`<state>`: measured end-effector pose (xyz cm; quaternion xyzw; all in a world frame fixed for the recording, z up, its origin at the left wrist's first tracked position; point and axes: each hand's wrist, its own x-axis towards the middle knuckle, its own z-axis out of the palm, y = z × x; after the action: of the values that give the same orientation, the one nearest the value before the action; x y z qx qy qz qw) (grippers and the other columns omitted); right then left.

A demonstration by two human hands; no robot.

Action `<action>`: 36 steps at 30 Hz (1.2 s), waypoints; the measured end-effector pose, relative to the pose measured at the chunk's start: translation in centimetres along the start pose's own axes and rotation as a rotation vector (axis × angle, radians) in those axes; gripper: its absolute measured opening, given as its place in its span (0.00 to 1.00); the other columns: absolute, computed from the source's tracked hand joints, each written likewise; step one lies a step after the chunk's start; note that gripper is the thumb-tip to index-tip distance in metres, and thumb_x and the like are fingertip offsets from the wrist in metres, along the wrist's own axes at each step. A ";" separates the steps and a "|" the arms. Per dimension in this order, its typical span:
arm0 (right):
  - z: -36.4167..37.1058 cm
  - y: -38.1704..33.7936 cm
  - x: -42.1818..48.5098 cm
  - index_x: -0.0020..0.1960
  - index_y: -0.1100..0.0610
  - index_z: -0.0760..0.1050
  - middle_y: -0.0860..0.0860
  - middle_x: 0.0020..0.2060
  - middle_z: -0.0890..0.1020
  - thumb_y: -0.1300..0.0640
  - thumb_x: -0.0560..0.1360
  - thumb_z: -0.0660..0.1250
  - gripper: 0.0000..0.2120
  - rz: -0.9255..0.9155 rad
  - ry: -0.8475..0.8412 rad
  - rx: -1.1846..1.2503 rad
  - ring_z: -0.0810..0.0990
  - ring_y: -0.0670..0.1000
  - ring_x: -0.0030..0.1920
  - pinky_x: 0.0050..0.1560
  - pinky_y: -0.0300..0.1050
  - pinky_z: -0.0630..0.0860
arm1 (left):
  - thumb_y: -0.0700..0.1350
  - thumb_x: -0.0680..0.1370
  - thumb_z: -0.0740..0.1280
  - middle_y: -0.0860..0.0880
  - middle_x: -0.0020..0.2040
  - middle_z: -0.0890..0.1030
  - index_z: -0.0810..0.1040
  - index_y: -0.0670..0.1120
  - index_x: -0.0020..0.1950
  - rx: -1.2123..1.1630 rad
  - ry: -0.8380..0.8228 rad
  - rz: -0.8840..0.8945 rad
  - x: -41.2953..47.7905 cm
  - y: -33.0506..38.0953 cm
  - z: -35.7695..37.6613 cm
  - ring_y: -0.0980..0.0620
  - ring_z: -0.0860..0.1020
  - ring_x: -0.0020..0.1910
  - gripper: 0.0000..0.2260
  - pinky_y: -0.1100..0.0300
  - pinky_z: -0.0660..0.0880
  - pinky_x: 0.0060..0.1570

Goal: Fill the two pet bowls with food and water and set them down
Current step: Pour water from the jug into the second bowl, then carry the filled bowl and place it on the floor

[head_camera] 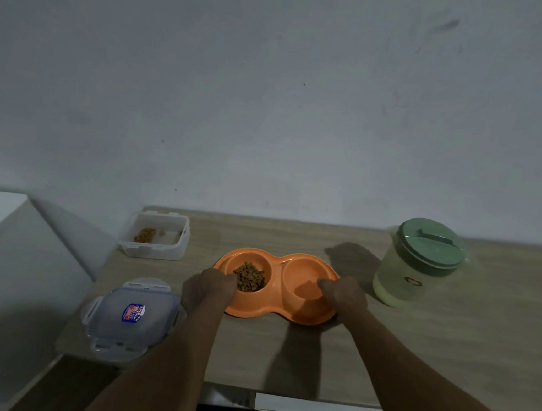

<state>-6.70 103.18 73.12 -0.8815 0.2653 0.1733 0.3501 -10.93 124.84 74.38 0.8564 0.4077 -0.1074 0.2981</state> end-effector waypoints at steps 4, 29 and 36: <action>-0.2 0.2 0.7 0.63 0.64 0.75 0.61 0.57 0.81 0.47 0.74 0.67 0.25 0.005 -0.014 -0.001 0.82 0.63 0.54 0.57 0.57 0.80 | 0.51 0.77 0.64 0.41 0.54 0.81 0.80 0.40 0.58 -0.031 -0.027 0.002 0.4 0.4 -0.3 0.41 0.79 0.53 0.17 0.56 0.71 0.43; -3.7 6.3 -10.0 0.60 0.63 0.75 0.62 0.56 0.80 0.48 0.71 0.72 0.24 0.235 0.357 0.439 0.80 0.64 0.55 0.54 0.60 0.80 | 0.46 0.74 0.69 0.41 0.45 0.79 0.80 0.38 0.54 -0.146 -0.269 0.425 -3.7 3.7 -3.7 0.41 0.80 0.47 0.14 0.53 0.76 0.43; -4.6 13.2 -19.1 0.60 0.66 0.75 0.63 0.55 0.81 0.49 0.72 0.71 0.25 0.414 0.557 0.554 0.82 0.63 0.53 0.49 0.55 0.82 | 0.47 0.72 0.70 0.38 0.53 0.82 0.80 0.37 0.56 -0.031 -0.436 0.660 -9.8 3.2 -1.0 0.39 0.80 0.51 0.17 0.50 0.79 0.50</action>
<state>-29.12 98.41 78.80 -0.6956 0.5570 -0.0821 0.4463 -14.85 117.63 80.70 0.8940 0.0391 -0.1788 0.4090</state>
